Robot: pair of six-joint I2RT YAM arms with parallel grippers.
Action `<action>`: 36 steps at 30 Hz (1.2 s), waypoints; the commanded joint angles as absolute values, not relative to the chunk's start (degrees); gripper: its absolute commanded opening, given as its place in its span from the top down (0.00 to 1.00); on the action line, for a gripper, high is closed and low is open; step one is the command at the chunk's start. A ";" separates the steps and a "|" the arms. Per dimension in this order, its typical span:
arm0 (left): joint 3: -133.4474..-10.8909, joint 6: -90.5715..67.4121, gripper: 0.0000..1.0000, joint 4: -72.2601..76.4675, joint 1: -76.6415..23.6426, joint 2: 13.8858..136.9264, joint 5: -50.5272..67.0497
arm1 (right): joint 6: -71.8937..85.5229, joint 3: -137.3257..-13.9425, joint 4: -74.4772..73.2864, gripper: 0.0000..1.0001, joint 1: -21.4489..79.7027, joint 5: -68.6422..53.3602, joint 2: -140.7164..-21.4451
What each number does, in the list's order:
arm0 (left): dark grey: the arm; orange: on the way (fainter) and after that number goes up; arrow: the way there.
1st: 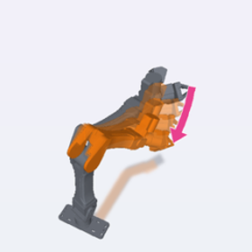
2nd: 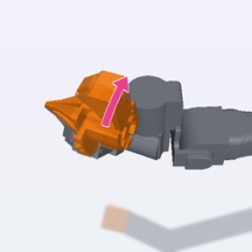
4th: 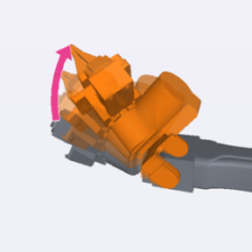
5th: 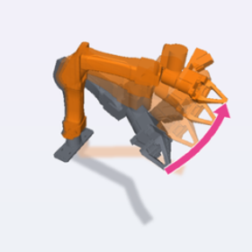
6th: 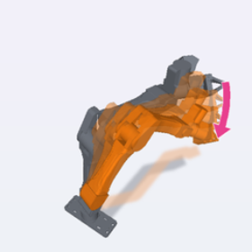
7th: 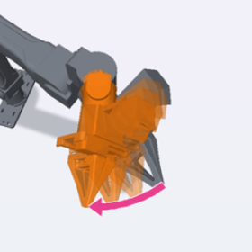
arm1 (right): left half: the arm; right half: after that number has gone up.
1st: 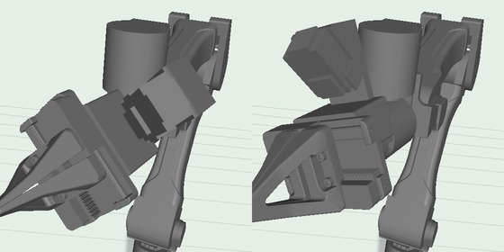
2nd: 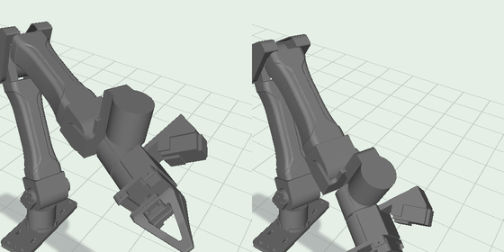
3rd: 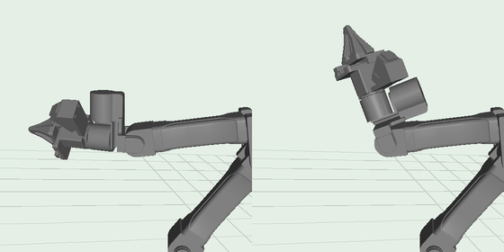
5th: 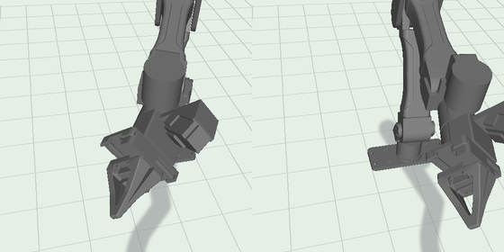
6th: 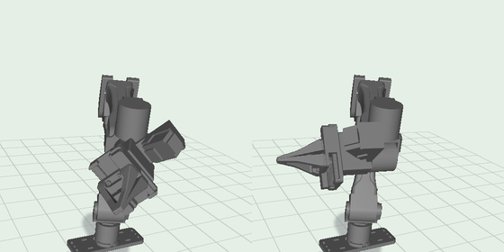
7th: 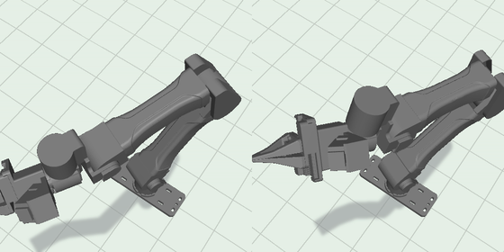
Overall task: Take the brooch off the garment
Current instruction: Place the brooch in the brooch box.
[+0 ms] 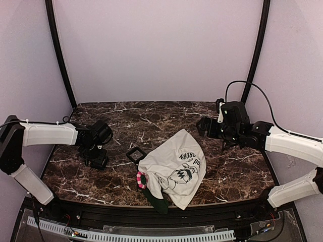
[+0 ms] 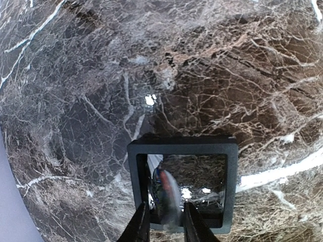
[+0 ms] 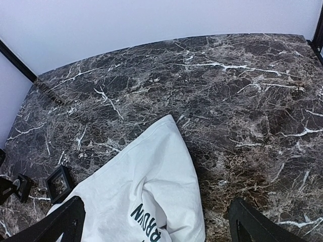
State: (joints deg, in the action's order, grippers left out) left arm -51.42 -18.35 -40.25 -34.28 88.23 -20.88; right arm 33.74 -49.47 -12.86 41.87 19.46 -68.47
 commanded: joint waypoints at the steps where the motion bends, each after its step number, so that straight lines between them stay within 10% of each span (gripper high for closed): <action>1: -52.35 -18.05 0.72 -38.97 -34.02 87.24 -18.26 | 34.37 -48.85 -12.67 0.01 41.66 19.19 -68.88; 16: -50.92 -18.42 0.58 -36.63 -34.13 81.85 -17.17 | 33.08 -49.04 -11.53 0.02 41.66 16.68 -69.03; 22: -49.03 -16.53 0.44 -32.56 -34.99 73.96 -15.93 | 24.11 -47.06 -5.23 0.09 41.79 -1.90 -66.97; 36: -40.89 -23.49 0.17 -13.05 -43.63 66.90 14.96 | 27.81 -46.20 -4.74 0.14 61.84 -7.73 -72.97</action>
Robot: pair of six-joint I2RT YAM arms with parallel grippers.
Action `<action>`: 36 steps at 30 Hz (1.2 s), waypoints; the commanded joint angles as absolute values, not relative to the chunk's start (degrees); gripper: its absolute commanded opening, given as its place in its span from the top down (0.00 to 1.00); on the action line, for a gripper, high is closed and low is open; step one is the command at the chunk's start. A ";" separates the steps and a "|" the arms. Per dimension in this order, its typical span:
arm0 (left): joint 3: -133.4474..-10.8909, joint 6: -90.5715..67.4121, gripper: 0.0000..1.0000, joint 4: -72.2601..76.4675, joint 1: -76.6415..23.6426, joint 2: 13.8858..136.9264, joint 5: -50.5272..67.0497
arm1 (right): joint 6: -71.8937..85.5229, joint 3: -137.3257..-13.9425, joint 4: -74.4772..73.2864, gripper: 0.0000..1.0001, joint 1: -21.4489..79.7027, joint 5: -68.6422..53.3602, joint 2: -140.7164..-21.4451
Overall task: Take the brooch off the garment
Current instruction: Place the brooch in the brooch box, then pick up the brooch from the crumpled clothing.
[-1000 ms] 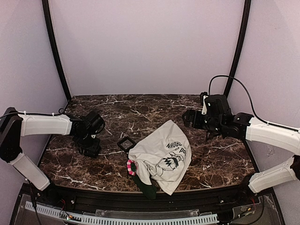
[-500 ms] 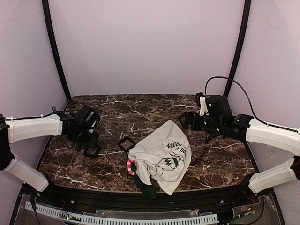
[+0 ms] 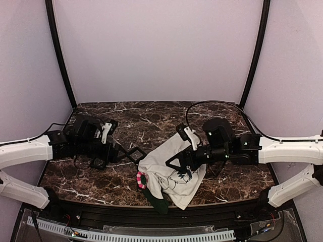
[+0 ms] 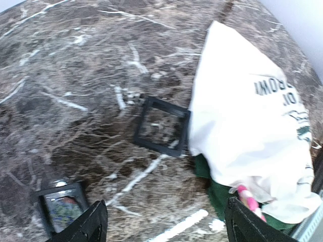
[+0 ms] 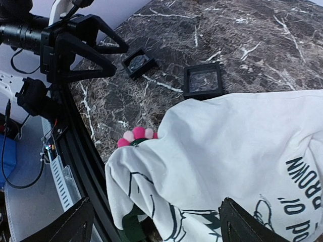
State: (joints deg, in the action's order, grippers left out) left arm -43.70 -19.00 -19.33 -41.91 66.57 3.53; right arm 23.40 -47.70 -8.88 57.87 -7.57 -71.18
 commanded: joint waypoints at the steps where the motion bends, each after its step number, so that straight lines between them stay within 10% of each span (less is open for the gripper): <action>1: -39.95 -25.10 0.16 -11.46 -44.33 67.26 15.87 | 28.65 -46.07 -3.49 0.14 63.22 -6.94 -73.52; 15: -36.30 -30.69 0.15 -5.19 -47.08 74.37 26.40 | 29.68 -52.26 -3.34 0.17 68.91 1.67 -84.81; 24: -36.97 -31.41 0.33 -1.86 -47.94 80.63 29.29 | 29.88 -53.66 -2.37 0.23 69.76 1.74 -87.89; 36: -36.83 -35.54 0.76 7.03 -48.37 84.88 33.94 | 31.24 -53.75 -4.18 0.71 69.87 3.51 -89.39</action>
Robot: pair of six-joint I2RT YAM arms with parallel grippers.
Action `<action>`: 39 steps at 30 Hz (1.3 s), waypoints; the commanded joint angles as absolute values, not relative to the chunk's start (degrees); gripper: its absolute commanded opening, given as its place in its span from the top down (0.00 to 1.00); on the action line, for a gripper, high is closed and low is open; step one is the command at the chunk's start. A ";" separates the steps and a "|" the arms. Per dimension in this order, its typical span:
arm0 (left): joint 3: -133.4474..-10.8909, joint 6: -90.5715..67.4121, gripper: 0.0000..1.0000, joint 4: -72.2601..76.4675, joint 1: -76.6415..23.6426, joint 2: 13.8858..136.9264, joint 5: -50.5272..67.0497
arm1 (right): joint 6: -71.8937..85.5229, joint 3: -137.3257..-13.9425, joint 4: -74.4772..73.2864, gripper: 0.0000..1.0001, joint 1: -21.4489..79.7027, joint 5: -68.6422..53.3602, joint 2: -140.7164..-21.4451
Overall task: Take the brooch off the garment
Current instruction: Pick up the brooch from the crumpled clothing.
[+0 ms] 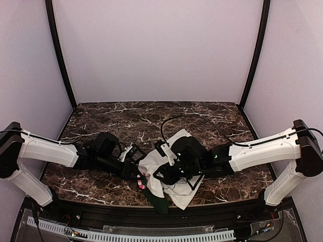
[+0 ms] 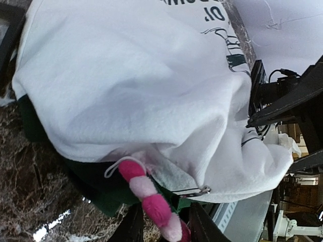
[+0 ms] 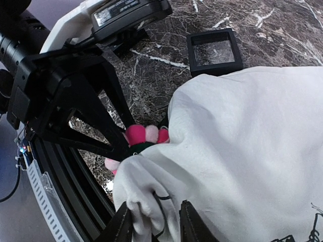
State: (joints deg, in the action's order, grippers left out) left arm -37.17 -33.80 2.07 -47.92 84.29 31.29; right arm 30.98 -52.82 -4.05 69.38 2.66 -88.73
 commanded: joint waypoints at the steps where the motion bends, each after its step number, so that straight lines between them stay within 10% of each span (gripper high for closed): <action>1: -36.89 -35.87 0.79 7.54 -48.41 84.89 34.02 | 31.39 -53.60 -4.02 0.75 69.85 3.55 -89.34; 10: -37.30 -36.17 0.99 6.84 -48.41 81.74 32.12 | 31.99 -52.37 -2.61 1.00 69.87 2.75 -89.11; 39: -42.10 -35.70 0.99 -0.52 -41.34 75.17 33.64 | 33.33 -53.27 -1.00 1.00 69.86 2.61 -90.89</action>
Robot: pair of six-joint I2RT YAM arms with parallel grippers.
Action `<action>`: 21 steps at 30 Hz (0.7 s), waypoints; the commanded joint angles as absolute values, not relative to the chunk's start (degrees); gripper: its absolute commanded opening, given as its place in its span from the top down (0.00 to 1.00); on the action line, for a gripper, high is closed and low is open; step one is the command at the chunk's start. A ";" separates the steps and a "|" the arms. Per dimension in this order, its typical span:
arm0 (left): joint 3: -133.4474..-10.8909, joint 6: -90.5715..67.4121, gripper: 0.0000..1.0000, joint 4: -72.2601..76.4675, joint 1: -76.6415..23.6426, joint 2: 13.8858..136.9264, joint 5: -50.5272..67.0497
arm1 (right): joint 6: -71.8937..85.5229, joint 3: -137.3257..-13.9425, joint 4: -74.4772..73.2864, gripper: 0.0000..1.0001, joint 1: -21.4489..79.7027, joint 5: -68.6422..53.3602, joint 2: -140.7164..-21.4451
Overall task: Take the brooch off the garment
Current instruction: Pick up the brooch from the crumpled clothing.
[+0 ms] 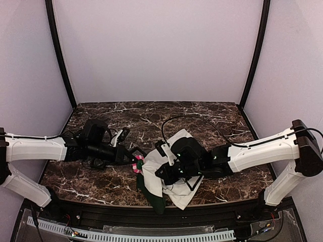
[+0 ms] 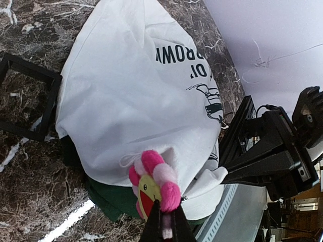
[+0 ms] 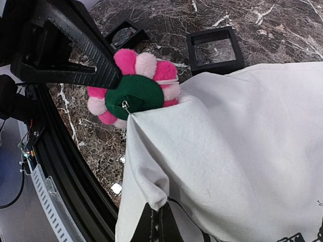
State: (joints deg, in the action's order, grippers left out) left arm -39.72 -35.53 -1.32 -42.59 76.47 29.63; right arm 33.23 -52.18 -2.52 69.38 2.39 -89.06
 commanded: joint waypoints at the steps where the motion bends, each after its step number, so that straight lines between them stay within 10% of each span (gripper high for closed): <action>1: -42.36 -35.69 0.99 -0.43 -41.19 75.39 35.02 | 33.42 -53.56 -0.85 1.00 69.81 2.73 -91.26; 12: -48.97 -29.56 0.99 -6.46 -37.70 77.30 44.83 | 34.15 -55.29 1.34 0.98 69.02 3.33 -92.66; 21: -62.78 -8.83 0.99 -25.11 -35.39 80.39 47.69 | 29.40 -56.23 3.20 0.39 65.58 2.17 -85.24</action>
State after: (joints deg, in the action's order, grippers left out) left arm -57.93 -20.49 -15.66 -36.99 80.27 45.47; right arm 31.88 -54.22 0.51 67.22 2.33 -89.45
